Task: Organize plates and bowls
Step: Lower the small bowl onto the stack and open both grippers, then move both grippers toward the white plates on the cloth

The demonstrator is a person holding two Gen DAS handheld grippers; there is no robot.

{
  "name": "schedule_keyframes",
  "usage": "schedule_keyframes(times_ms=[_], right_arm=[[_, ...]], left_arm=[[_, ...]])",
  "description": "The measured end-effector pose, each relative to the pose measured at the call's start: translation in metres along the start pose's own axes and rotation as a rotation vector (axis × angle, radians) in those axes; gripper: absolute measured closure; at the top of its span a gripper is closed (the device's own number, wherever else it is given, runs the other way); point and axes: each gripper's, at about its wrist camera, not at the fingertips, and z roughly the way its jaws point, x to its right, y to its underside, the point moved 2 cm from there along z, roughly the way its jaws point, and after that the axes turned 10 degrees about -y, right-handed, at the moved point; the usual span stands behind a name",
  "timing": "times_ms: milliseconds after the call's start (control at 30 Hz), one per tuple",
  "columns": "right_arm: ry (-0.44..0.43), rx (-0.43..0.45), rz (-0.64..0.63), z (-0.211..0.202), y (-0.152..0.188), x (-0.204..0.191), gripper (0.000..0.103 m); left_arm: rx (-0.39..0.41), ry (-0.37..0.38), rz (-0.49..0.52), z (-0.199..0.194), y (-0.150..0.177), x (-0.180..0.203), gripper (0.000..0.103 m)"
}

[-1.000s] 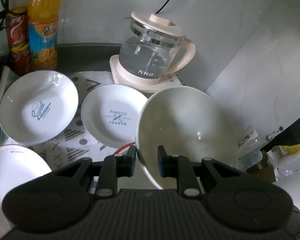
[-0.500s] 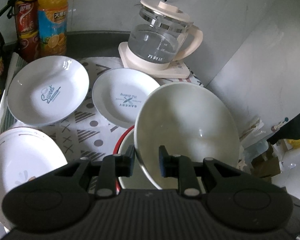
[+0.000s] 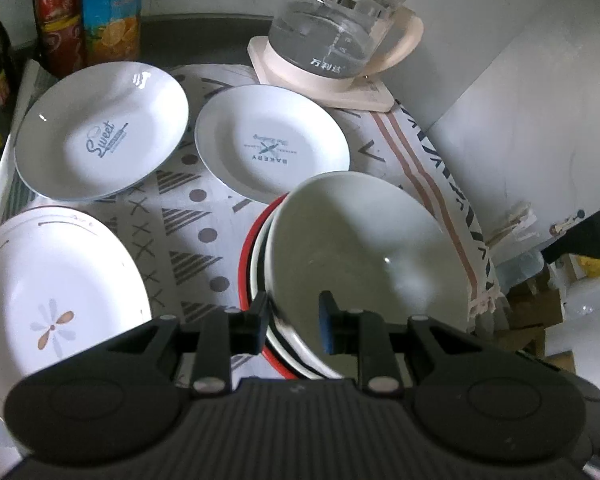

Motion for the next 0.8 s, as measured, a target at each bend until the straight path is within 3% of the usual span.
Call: schedule_keyframes(times_ms=[267,533,667,800], right_arm=[[-0.026,0.0,0.011,-0.002,0.0,0.002,0.062],[-0.016,0.074,0.018,-0.021,-0.01,0.002,0.047],[0.004,0.159,0.0,-0.029,-0.02,-0.004,0.016],[-0.032,0.203,-0.013,-0.028,-0.03,-0.01,0.006]], left_arm=[[-0.013,0.005,0.013,0.002,-0.002,-0.001,0.078],[0.064,0.004,-0.014,-0.017,-0.015,-0.013,0.053],[0.08,-0.013,-0.031,-0.022,-0.021,-0.02,0.038],[0.088,-0.031,-0.064,-0.024,-0.024,-0.034,0.03]])
